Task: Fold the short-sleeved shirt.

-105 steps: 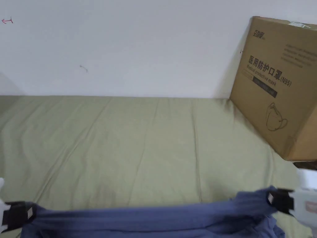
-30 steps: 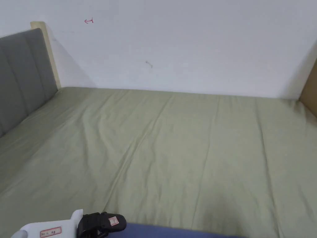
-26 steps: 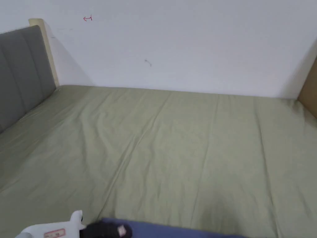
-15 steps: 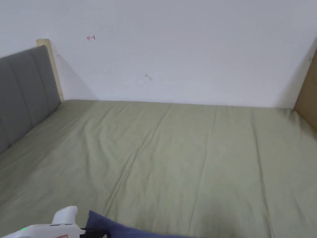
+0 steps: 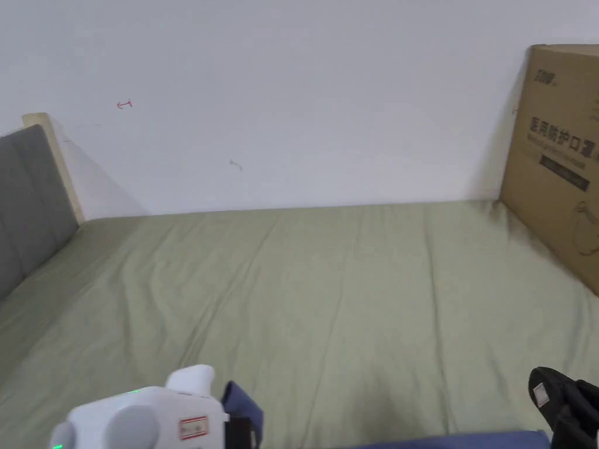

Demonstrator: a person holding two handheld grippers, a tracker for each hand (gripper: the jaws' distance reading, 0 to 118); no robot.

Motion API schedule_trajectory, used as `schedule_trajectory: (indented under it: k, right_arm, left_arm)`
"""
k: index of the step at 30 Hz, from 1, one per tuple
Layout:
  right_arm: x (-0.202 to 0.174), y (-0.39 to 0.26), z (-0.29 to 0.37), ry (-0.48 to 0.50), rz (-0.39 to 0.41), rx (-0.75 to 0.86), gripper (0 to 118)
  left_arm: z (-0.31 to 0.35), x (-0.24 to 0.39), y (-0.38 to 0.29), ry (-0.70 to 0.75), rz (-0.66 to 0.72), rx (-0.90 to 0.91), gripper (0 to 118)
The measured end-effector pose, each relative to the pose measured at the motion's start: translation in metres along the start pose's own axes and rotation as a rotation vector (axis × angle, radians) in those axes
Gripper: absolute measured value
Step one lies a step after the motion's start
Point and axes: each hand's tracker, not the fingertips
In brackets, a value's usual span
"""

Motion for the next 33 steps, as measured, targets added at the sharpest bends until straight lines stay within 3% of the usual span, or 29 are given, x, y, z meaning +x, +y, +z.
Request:
schedule_trajectory:
  k: [2, 3, 4, 5, 6, 7, 11, 14, 15, 16, 18, 19, 22, 26, 31, 33]
  right_arm:
    - [0.005, -0.002, 0.004, -0.006, -0.007, -0.014, 0]
    - [0.008, -0.003, 0.006, -0.012, -0.01, -0.018, 0]
    - [0.011, -0.005, 0.007, -0.012, -0.015, -0.023, 0]
    - [0.014, -0.006, 0.008, -0.013, -0.021, -0.03, 0]
    - [0.016, -0.007, 0.008, -0.019, -0.025, -0.037, 0]
    - [0.019, -0.009, 0.008, -0.027, -0.033, -0.047, 0]
    - [0.027, -0.011, 0.007, -0.039, -0.06, -0.075, 0]
    - [0.03, -0.009, 0.008, -0.038, -0.062, -0.073, 0]
    - [0.03, -0.008, 0.009, -0.037, -0.058, -0.071, 0]
    - [0.03, -0.008, 0.009, -0.037, -0.052, -0.068, 0]
    - [0.029, -0.006, 0.01, -0.035, -0.035, -0.058, 0]
    - [0.029, -0.006, 0.011, -0.033, -0.028, -0.056, 0]
    - [0.028, -0.005, 0.011, -0.033, -0.021, -0.053, 0]
    - [0.028, -0.007, 0.008, -0.031, -0.022, -0.071, 0]
    - [0.03, -0.008, 0.008, -0.04, -0.012, -0.09, 0]
    - [0.03, -0.008, 0.008, -0.046, -0.007, -0.097, 0]
  left_arm:
    - [-0.039, 0.019, 0.0, -0.049, 0.019, -0.071, 6]
    - [-0.055, 0.027, -0.001, -0.05, 0.025, -0.097, 12]
    - [-0.072, 0.033, -0.004, -0.06, 0.041, -0.116, 27]
    - [-0.086, 0.037, -0.007, -0.082, 0.061, -0.133, 62]
    - [-0.097, 0.036, -0.006, -0.126, 0.093, -0.168, 88]
    - [-0.111, 0.035, -0.007, -0.189, 0.152, -0.218, 102]
    - [-0.105, 0.031, -0.007, -0.299, 0.222, -0.197, 100]
    - [-0.062, 0.028, -0.003, -0.297, 0.159, -0.075, 99]
    - [-0.046, 0.028, -0.005, -0.262, 0.109, -0.036, 94]
    - [-0.03, 0.031, -0.008, -0.193, 0.04, 0.012, 80]
    - [-0.012, 0.039, -0.014, -0.087, -0.084, 0.078, 5]
    - [-0.007, 0.044, -0.021, -0.049, -0.138, 0.103, 0]
    - [-0.021, 0.053, -0.026, -0.129, -0.201, 0.019, 0]
    - [-0.078, 0.077, -0.041, -0.08, -0.266, -0.141, 0]
    - [-0.145, 0.087, -0.068, -0.06, -0.243, -0.302, 0]
    - [-0.144, 0.087, -0.069, -0.203, -0.19, -0.291, 0]
